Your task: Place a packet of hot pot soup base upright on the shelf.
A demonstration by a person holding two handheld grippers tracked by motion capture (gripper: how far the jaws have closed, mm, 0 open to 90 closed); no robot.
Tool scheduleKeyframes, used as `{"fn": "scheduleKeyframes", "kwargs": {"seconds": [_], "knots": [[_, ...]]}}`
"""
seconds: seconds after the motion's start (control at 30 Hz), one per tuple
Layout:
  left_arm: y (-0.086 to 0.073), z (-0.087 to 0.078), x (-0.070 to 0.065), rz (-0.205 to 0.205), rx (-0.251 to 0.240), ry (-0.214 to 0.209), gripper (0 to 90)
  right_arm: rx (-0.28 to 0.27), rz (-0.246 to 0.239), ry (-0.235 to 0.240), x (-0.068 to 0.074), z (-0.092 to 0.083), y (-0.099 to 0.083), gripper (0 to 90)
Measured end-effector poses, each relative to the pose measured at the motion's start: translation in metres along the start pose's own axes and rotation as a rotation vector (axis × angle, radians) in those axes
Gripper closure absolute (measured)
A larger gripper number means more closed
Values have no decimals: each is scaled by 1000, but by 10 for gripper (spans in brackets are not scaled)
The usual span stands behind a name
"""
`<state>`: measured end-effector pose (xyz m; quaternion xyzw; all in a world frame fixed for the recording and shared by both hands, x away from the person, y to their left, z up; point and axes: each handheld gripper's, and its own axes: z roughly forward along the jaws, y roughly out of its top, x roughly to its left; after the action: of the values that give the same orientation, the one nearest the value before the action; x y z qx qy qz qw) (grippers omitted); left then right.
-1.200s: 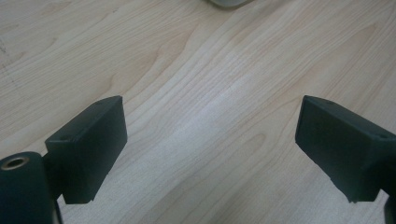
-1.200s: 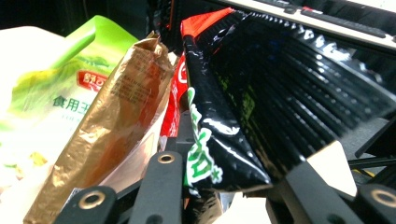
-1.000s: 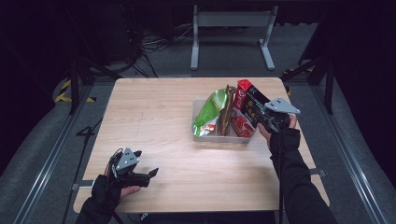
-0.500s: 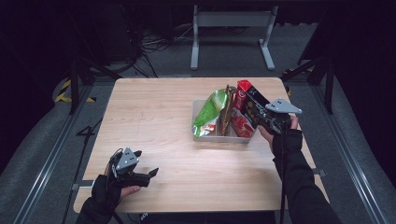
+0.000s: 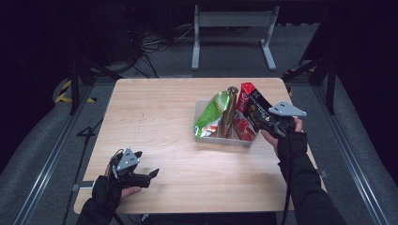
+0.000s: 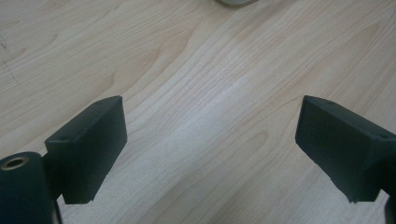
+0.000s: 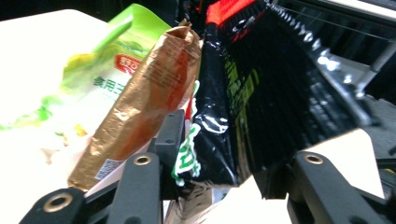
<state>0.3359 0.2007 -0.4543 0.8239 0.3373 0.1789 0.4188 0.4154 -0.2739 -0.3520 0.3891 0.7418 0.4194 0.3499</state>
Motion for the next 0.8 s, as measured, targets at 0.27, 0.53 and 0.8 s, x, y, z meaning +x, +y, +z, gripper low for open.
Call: {"fn": "scheduleKeyframes", "kwargs": {"seconds": [0.27, 0.53, 0.8], "knots": [[0, 0, 0, 6, 4, 0, 95, 6, -16, 15, -3, -10, 2, 537], [0, 0, 0, 5, 7, -1, 95, 12, -30, 24, -3, -19, -1, 532], [0, 0, 0, 9, 11, 0, 95, 20, -52, 33, -3, -26, -5, 525]]}}
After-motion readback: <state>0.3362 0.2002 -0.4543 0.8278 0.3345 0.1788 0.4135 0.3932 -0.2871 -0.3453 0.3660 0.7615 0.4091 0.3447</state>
